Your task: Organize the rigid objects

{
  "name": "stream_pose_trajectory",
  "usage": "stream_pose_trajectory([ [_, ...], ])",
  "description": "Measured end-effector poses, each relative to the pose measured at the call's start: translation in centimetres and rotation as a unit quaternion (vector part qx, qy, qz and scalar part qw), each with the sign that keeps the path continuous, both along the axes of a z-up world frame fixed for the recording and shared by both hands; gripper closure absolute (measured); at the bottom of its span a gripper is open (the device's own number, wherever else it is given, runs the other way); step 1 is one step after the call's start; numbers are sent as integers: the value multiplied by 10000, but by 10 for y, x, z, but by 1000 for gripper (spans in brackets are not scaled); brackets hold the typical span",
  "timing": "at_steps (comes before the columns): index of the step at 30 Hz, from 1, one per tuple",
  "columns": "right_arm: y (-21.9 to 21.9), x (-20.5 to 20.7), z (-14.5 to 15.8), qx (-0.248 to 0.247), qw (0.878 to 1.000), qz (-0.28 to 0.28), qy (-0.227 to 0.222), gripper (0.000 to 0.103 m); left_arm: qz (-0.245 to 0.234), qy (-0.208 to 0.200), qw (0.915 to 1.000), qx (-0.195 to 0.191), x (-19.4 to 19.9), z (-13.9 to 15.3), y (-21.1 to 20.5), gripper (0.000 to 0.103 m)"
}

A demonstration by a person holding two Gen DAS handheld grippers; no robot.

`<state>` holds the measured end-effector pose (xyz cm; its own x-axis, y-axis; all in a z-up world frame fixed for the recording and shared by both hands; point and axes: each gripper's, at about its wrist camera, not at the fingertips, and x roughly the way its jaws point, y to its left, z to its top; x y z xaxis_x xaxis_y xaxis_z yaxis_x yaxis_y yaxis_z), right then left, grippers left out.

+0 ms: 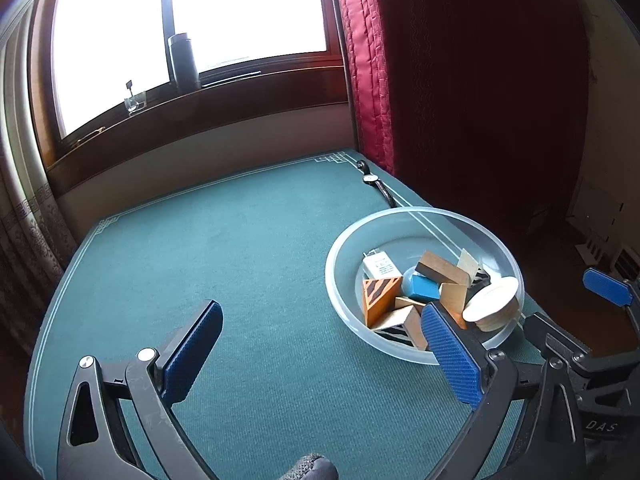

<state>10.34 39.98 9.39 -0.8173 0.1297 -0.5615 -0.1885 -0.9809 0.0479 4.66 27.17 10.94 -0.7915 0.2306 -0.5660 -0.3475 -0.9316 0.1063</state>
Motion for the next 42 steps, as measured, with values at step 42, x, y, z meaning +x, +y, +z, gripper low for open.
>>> stream_pose_trajectory([
  [42,-22,2,-10,760,9965,-131,-325,0,178,-50,9972,-728,12,-24,13,2],
])
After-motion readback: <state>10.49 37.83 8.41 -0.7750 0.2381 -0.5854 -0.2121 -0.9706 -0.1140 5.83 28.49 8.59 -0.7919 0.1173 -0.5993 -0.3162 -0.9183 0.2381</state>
